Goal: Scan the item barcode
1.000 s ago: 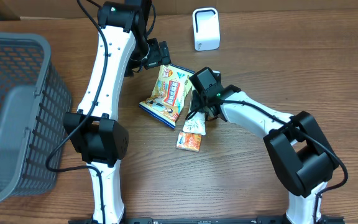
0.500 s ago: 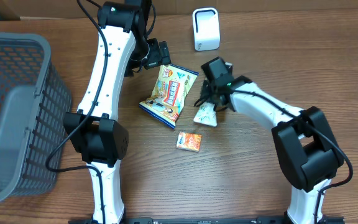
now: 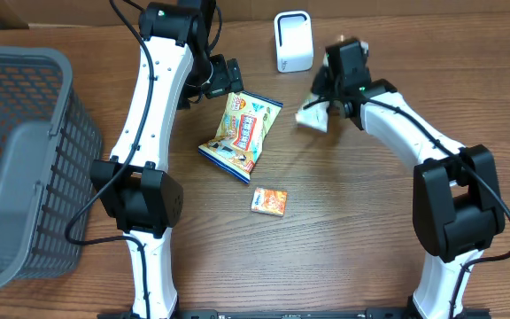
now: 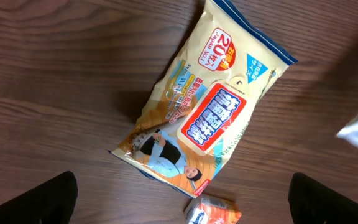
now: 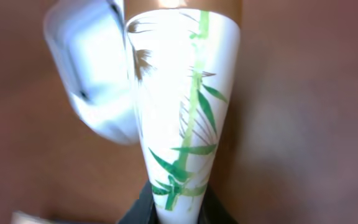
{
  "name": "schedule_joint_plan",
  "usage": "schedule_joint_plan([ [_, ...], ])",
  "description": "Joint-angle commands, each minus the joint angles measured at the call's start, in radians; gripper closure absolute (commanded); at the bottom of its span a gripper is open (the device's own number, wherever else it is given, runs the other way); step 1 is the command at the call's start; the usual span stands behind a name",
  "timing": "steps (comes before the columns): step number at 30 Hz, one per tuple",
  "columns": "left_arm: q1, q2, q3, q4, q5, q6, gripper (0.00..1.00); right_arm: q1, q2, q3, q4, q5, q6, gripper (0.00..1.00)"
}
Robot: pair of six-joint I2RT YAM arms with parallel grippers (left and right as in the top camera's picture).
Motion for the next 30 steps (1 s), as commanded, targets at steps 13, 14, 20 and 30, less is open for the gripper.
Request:
schedule_joint_plan([
  [13,0.003,-0.018,-0.004,0.001,0.0,-0.009,0.0,-0.001,0.061,0.046,0.547,0.04,0.047,0.96],
  [14,0.003,-0.018,-0.004,0.001,0.0,-0.009,0.0,-0.001,0.074,0.046,0.57,0.06,0.067,0.96],
  [20,0.003,-0.018,-0.004,0.001,0.0,-0.009,0.0,-0.001,0.157,0.046,0.688,0.119,0.19,0.96],
  [30,0.003,-0.018,-0.004,0.001,0.0,-0.009,0.0,-0.003,0.196,0.046,0.787,0.103,0.183,0.92],
])
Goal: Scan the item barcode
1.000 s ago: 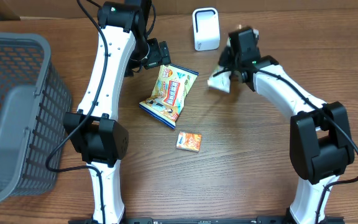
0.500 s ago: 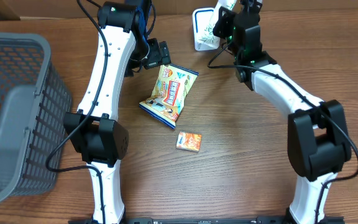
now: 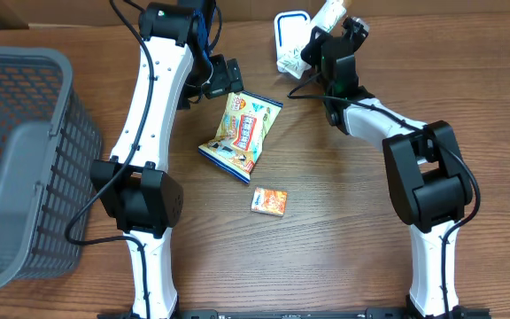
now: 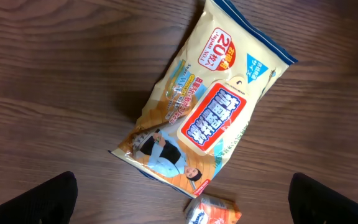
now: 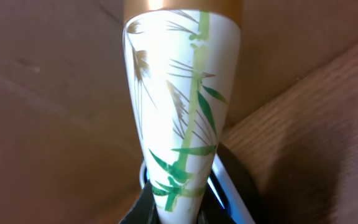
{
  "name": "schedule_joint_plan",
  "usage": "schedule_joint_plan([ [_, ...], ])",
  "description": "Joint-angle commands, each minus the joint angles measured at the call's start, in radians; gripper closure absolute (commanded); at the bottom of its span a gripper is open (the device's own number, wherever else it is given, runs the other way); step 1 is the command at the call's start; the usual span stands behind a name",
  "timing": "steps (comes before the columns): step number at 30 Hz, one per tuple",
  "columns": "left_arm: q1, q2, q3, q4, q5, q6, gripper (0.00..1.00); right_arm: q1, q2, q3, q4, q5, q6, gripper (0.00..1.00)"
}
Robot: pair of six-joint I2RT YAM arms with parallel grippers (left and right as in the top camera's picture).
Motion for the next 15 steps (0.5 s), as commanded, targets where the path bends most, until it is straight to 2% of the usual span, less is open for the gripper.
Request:
schedule_joint_plan([
  [1,0.003,-0.018,-0.004,0.001,0.0,-0.01,0.0,-0.007,-0.04,0.036,0.07,0.008,-0.053,0.92],
  [7,0.003,-0.018,-0.004,0.001,0.0,-0.01,0.0,-0.071,-0.151,0.036,-0.023,0.008,-0.085,0.96],
  [15,0.003,-0.018,-0.004,0.001,0.0,-0.01,0.0,-0.311,-0.338,0.036,-0.399,0.008,-0.084,0.96],
])
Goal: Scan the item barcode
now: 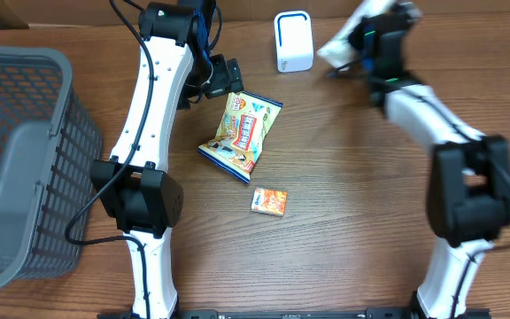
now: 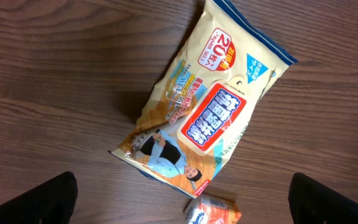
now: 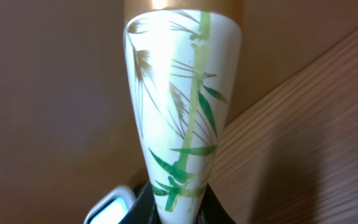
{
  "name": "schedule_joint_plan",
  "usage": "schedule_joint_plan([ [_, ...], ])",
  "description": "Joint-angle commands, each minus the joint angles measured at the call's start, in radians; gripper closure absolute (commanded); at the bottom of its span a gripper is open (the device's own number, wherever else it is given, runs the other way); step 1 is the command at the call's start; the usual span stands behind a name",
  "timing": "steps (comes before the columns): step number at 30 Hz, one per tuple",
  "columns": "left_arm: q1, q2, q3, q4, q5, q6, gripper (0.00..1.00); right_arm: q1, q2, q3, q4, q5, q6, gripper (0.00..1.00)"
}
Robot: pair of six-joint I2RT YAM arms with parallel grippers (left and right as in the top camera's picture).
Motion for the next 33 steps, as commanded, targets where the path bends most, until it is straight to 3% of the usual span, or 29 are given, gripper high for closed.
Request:
schedule_joint_plan([
  [1,0.003,-0.018,-0.004,0.0,0.0,-0.009,0.0,-0.158,-0.161,0.035,-0.114,0.026,-0.011,0.96],
  [9,0.003,-0.018,-0.004,0.0,0.0,-0.009,0.0,-0.463,-0.179,0.035,-0.452,0.034,-0.011,0.96],
  [16,0.003,-0.018,-0.004,0.0,0.0,-0.009,0.0,-0.668,-0.145,0.034,-0.6,0.033,-0.017,0.96],
  [26,0.003,-0.018,-0.004,0.0,0.0,-0.009,0.0,-0.758,-0.053,0.033,-0.566,0.004,-0.316,0.96],
  [33,0.003,-0.018,-0.004,0.0,0.0,-0.009,0.0,-0.805,-0.035,0.033,-0.541,0.013,-0.459,0.87],
])
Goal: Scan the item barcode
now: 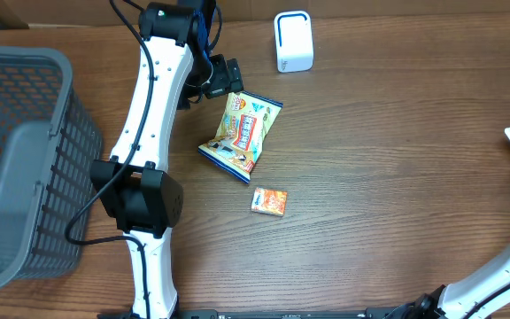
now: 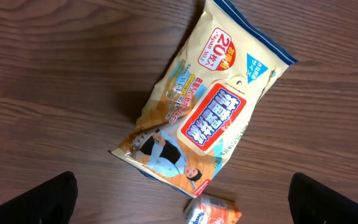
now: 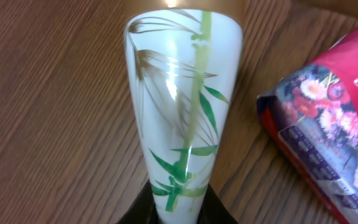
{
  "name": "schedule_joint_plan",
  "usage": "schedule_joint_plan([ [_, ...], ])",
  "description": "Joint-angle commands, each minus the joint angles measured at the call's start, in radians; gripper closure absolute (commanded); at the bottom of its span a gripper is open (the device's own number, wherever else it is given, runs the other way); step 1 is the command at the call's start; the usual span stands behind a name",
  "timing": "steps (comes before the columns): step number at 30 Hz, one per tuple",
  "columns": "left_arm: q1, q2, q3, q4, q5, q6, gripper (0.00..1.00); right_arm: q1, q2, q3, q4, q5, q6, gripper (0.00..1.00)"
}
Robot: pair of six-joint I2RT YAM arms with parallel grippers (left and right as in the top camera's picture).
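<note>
My right gripper [image 3: 178,200] is shut on a white pack with green bamboo print [image 3: 182,93], held over the wooden table. In the overhead view only the pack's tip shows, at the far right edge. The white barcode scanner [image 1: 292,42] stands at the back centre. My left gripper [image 2: 185,205] hangs open above a yellow wipes pack [image 2: 207,118], its dark fingertips [image 2: 55,196] wide apart and nothing between them.
A small orange tissue pack [image 1: 269,201] lies in front of the yellow pack [image 1: 240,135]. A grey mesh basket [image 1: 11,168] fills the left side. A red flowered pack [image 3: 331,124] lies just right of the held pack.
My right gripper, still holding the bamboo pack, has moved from just right of the scanner at the back to the table's far right edge, beside a red flowered pack. The left arm is unchanged.
My right gripper held the bamboo pack just right of the scanner, low over the table. Then it had the pack up against the scanner at the back, then a little to its right. Now the pack is at the far right edge. My left gripper stayed open over the yellow pack.
</note>
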Motion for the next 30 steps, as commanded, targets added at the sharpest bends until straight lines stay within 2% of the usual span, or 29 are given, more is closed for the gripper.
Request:
schedule_joint_plan([
  [1,0.003,-0.018,-0.004,0.001,0.0,-0.009,0.0,-0.039,-0.008,0.023,0.016,0.01,-0.113,0.87],
  [7,0.0,-0.018,-0.004,0.001,0.0,-0.009,0.0,-0.068,-0.008,0.023,-0.015,0.003,-0.133,0.75],
  [8,0.0,-0.018,-0.004,0.001,0.0,-0.009,0.0,-0.072,-0.008,0.023,-0.019,0.003,-0.133,0.65],
  [9,0.0,-0.018,-0.004,0.001,0.0,-0.009,0.0,-0.074,-0.008,0.023,-0.024,0.003,-0.133,0.44],
  [10,0.0,-0.018,-0.004,0.001,0.0,-0.009,0.0,-0.076,-0.008,0.023,-0.03,0.003,-0.133,0.28],
  [11,0.001,-0.018,-0.004,0.001,0.0,-0.009,0.0,-0.077,-0.008,0.023,-0.036,0.003,-0.134,0.2],
  [16,0.003,-0.018,-0.004,0.001,0.0,-0.009,0.0,-0.068,-0.034,0.026,-0.072,-0.01,-0.133,0.14],
  [20,0.003,-0.018,-0.004,0.001,0.0,-0.009,0.0,-0.046,-0.114,0.026,-0.075,-0.085,-0.133,0.04],
  [21,0.003,-0.018,-0.004,0.001,0.0,-0.009,0.0,-0.039,-0.149,0.026,-0.079,-0.15,-0.132,0.0],
  [23,0.003,-0.018,-0.004,0.001,0.0,-0.009,0.0,-0.03,-0.204,0.026,-0.088,-0.295,-0.132,0.0],
  [24,0.003,-0.018,-0.004,0.001,0.0,-0.009,0.0,-0.023,-0.256,0.026,-0.1,-0.515,-0.133,0.0],
  [28,0.003,-0.018,-0.004,0.001,0.0,-0.009,0.0,0.001,-0.303,0.026,-0.101,-1.004,-0.132,0.0],
  [30,0.003,-0.018,-0.004,0.001,0.0,-0.009,0.0,0.051,-0.299,0.021,-0.119,-1.184,-0.132,0.0],
])
